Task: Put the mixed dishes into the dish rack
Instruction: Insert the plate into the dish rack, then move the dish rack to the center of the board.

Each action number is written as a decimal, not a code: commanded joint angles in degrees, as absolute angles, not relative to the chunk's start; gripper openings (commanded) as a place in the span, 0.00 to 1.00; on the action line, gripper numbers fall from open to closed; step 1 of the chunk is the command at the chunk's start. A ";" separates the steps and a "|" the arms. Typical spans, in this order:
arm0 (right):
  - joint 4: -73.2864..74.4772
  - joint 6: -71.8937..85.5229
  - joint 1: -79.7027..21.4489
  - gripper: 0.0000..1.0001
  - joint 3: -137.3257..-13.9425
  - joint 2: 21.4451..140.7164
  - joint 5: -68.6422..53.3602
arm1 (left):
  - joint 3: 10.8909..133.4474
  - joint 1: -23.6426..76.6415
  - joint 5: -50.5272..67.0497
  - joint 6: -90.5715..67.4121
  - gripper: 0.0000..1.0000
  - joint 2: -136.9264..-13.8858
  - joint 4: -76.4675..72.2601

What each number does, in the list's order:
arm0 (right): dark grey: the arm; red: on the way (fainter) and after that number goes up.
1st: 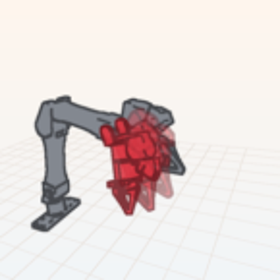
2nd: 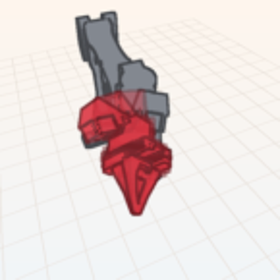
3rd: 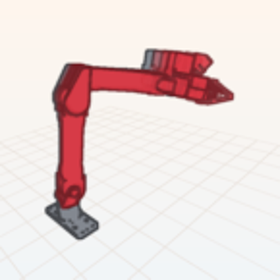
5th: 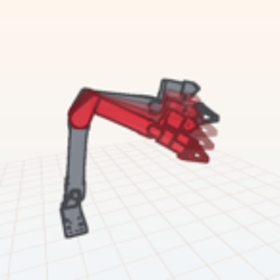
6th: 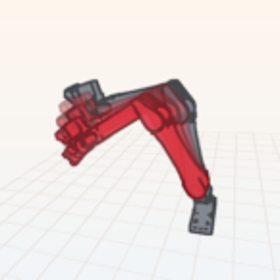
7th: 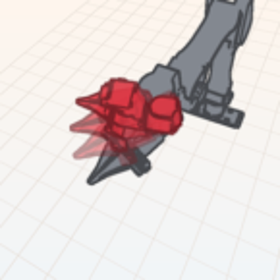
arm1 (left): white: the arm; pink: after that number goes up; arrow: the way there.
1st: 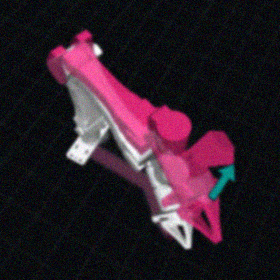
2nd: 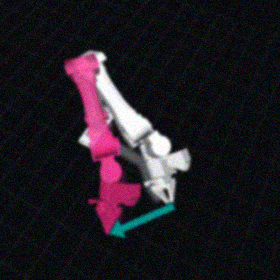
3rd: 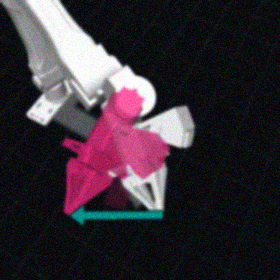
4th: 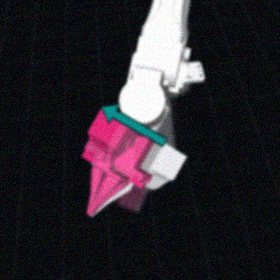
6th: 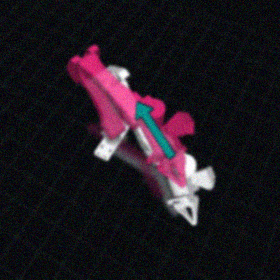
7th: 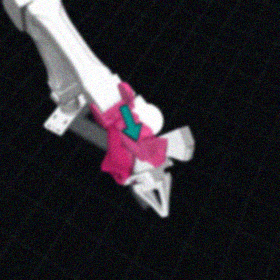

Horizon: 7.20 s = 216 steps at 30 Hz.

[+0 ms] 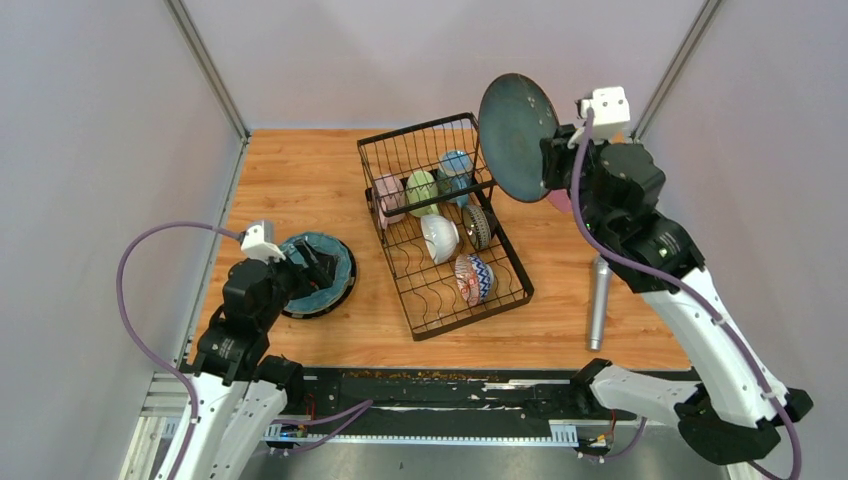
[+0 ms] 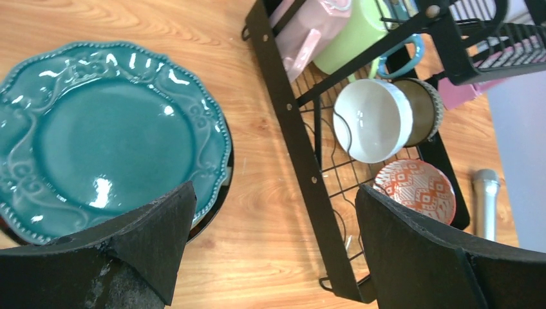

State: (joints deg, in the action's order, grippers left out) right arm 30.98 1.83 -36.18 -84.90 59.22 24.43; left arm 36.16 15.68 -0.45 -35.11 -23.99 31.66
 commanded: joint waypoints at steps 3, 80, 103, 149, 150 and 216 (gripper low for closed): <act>14.32 -4.82 -36.07 0.00 -96.34 66.20 27.36 | 36.00 15.91 -5.58 -37.62 1.00 -23.07 34.67; 14.37 -3.67 -36.65 0.00 -99.65 93.81 35.80 | 33.08 15.91 -1.81 -40.99 1.00 -29.03 33.63; 19.08 -2.43 -36.73 0.71 -100.96 89.31 32.98 | 34.80 15.91 -6.56 -39.34 1.00 -29.80 37.94; 20.21 31.31 -36.89 0.80 -53.50 41.53 -4.83 | 53.12 15.82 1.61 -41.83 0.98 -82.30 12.53; 20.74 31.16 -36.90 0.79 -53.52 41.27 -4.54 | 51.71 15.82 3.54 -42.23 0.95 -82.37 9.24; 18.69 34.85 -37.39 0.72 -53.08 53.22 -13.45 | 43.96 15.43 10.35 -32.54 1.00 -71.82 2.00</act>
